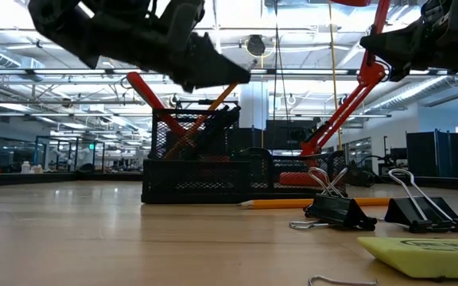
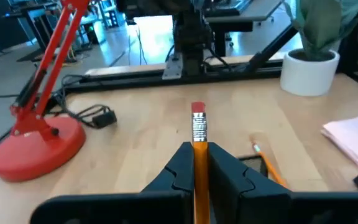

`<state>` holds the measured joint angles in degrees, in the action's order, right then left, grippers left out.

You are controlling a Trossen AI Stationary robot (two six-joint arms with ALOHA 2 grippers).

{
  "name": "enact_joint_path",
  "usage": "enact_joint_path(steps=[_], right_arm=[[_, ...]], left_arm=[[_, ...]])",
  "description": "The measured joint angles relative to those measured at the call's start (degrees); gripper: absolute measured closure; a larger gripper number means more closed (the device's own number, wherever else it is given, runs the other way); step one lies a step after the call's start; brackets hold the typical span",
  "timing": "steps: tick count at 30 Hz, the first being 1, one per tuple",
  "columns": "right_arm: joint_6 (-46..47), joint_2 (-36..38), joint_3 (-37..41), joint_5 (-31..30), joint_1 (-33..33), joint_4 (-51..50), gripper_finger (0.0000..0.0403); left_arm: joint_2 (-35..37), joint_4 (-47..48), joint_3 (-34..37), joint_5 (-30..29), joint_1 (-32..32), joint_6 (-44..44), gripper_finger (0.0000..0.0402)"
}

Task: Pick and place office supplies into organizer
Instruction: Put the left pencil into the top left compartment of the desk organizer, then put the eraser into the bottom left compartment of the desk organizer

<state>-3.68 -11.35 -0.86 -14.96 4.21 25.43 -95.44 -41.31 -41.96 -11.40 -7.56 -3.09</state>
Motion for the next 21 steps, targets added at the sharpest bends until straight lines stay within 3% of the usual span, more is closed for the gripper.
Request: enact_joint_path(steps=[6, 11, 21], right_arm=[[0.0, 0.0, 0.0, 0.0, 0.0, 0.0, 0.0399], [0.0, 0.0, 0.0, -0.1, 0.0, 0.0, 0.0399], [0.0, 0.0, 0.0, -0.2, 0.0, 0.0, 0.0399]], left_arm=[[0.0, -8.0, 4.8, 0.9, 0.3, 0.8, 0.0375], [0.0, -8.6, 5.5, 2.9, 0.5, 0.7, 0.0381], [0.0, -8.7, 5.5, 3.5, 0.5, 2.4, 0.0309]])
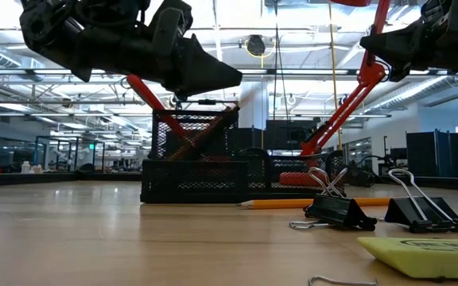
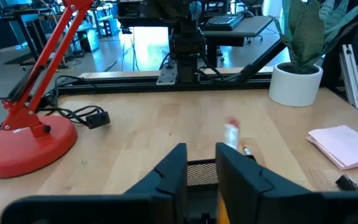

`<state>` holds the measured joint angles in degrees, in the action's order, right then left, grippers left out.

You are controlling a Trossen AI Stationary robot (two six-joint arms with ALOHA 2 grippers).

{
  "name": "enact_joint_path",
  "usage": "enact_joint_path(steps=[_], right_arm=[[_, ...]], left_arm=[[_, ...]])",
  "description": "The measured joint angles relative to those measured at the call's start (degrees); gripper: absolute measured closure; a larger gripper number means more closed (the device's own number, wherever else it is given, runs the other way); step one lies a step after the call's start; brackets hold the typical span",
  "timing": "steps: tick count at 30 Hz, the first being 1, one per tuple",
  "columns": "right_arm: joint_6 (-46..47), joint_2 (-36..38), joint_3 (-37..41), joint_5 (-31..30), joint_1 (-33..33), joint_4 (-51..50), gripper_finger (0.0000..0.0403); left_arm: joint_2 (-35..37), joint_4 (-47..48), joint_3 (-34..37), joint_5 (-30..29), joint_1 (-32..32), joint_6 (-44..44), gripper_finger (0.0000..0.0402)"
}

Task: Pick and place office supplies into organizer
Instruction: Put the eraser into the bottom left compartment of the desk organizer

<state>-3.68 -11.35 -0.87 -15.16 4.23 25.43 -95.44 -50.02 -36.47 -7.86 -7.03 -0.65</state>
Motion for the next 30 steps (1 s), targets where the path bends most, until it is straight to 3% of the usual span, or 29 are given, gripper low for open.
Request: enact_joint_path(steps=[9, 12, 15, 17, 20, 25, 28, 30], right_arm=[[0.0, 0.0, 0.0, 0.0, 0.0, 0.0, 0.0399], [0.0, 0.0, 0.0, 0.0, 0.0, 0.0, 0.0399], [0.0, 0.0, 0.0, 0.0, 0.0, 0.0, 0.0399], [0.0, 0.0, 0.0, 0.0, 0.0, 0.0, 0.0399], [0.0, -0.1, 0.0, 0.2, 0.0, -0.6, 0.0399], [0.0, -0.3, 0.0, 0.2, 0.0, -0.7, 0.0399], [0.0, -0.3, 0.0, 0.2, 0.0, -0.7, 0.0399], [0.0, -0.3, 0.0, 0.2, 0.0, -0.7, 0.0399]], left_arm=[[0.0, -1.1, 0.0, 1.0, 0.0, -0.2, 0.0257], [0.2, -5.2, 0.1, 4.4, -0.3, -3.4, 0.0255], [3.3, -7.1, -0.5, 6.7, -1.9, -4.6, 0.0255], [7.2, -3.3, -0.6, 5.7, -3.7, -4.9, 0.0254], [14.5, 6.2, -0.5, -0.8, -8.6, -9.5, 0.0258], [26.8, 21.7, -0.6, -21.0, -21.2, -14.0, 0.0301], [29.9, 34.8, -0.6, -32.1, -27.3, -9.2, 0.0344], [29.8, 42.9, -0.5, -35.6, -29.8, -1.9, 0.0377]])
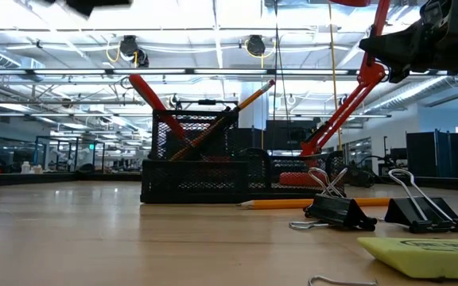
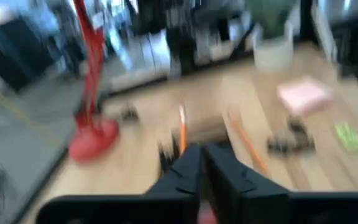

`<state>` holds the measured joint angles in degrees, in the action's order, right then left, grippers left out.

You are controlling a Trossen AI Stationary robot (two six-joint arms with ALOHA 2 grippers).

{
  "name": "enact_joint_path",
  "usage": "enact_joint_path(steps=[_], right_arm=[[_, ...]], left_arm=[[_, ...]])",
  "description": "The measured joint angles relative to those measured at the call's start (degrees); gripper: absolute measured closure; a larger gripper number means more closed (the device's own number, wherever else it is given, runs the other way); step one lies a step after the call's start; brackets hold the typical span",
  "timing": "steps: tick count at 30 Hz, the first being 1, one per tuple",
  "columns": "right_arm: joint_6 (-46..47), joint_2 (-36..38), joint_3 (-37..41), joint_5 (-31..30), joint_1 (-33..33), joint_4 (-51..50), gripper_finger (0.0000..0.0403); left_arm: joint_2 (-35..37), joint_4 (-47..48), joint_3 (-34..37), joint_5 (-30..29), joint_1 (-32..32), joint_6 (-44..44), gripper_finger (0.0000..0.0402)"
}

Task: Pick and place office supplies into organizer
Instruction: Put the eraser into the bottom left compartment of the desk organizer

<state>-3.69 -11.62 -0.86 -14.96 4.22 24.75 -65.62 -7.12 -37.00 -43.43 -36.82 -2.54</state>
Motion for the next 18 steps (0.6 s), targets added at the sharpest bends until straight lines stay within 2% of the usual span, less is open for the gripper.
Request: enact_joint_path(steps=[2, 4, 6, 9, 13, 18], right_arm=[[0.0, 0.0, 0.0, 0.0, 0.0, 0.0, 0.0399], [0.3, 0.0, 0.0, 0.0, 0.0, -0.2, 0.0399], [1.3, -0.1, 0.0, 0.0, 0.0, -0.2, 0.0399], [1.7, -0.2, 0.0, 0.0, 0.0, -0.2, 0.0399], [2.8, -0.6, 0.0, 0.0, 0.0, -0.2, 0.0399], [3.0, -1.3, 0.0, 0.0, 0.0, -0.7, 0.0399]], left_arm=[[-1.2, 4.2, 1.2, -0.5, -1.7, 7.5, 0.0394], [-3.8, 3.1, 3.8, -0.6, -2.9, 13.2, 0.0392], [-6.8, -0.6, 7.2, -0.6, -3.9, 16.8, 0.039], [-11.3, -13.3, 12.9, -1.4, -5.0, 18.8, 0.0397], [-15.3, -31.9, 20.5, -4.9, -6.3, 14.0, 0.0395], [-13.7, -55.2, 28.8, -5.4, -5.9, -1.0, 0.0398]])
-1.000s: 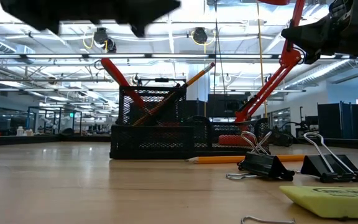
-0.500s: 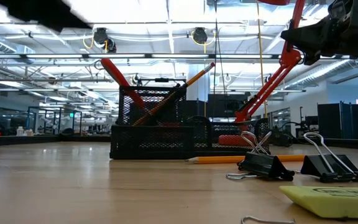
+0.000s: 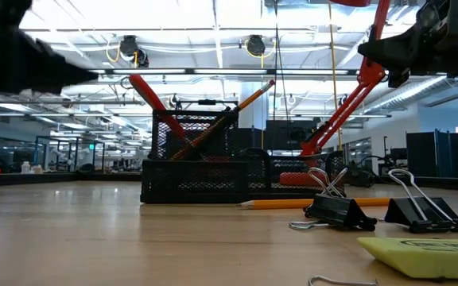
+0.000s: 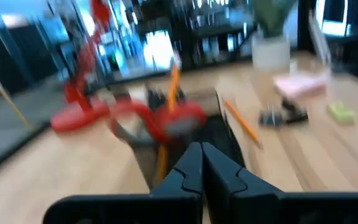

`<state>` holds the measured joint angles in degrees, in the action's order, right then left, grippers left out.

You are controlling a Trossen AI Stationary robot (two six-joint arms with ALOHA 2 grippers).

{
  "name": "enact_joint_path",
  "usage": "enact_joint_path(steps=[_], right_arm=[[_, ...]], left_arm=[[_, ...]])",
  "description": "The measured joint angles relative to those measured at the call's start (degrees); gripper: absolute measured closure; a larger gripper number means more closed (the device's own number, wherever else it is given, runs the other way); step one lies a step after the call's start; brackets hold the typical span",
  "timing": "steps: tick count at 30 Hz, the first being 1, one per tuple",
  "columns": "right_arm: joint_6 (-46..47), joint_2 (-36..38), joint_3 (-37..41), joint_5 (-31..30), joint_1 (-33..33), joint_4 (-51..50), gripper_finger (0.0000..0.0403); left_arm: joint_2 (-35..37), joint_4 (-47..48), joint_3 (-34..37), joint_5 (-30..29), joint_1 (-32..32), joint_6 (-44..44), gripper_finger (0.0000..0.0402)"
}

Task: Pick and place office supplies into organizer
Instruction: Put the eraser into the bottom left compartment of the desk organizer

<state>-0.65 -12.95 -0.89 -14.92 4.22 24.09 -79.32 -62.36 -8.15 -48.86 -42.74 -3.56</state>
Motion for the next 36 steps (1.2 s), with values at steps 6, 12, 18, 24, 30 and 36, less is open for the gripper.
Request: enact_joint_path(steps=[6, 12, 18, 24, 30, 36], right_arm=[[0.0, -1.3, 0.0, 0.0, 0.0, -0.5, 0.0399], [0.5, -3.0, 0.0, -0.3, 0.0, 0.0, 0.0399], [0.0, -3.6, 0.0, -1.6, 0.0, 0.7, 0.0399], [-0.7, -3.7, 0.0, -1.2, 0.0, 0.8, 0.0399], [0.3, -3.7, 0.0, 0.2, 0.0, -2.1, 0.0399], [-3.3, -3.8, 0.0, -0.2, -0.1, -2.1, 0.0399]], left_arm=[[9.4, -8.1, 5.9, 9.1, 6.3, -9.3, 0.0399], [20.4, -0.9, 7.6, 23.3, 19.7, -12.4, 0.0399], [28.4, 4.2, 7.6, 44.6, 34.7, -10.2, 0.04], [35.2, 5.5, 7.6, 48.2, 34.3, -17.3, 0.0401], [38.0, 13.6, 7.6, 41.9, 34.1, -20.7, 0.0401], [38.5, 19.1, 7.6, 43.1, 35.8, -14.7, 0.0401]])
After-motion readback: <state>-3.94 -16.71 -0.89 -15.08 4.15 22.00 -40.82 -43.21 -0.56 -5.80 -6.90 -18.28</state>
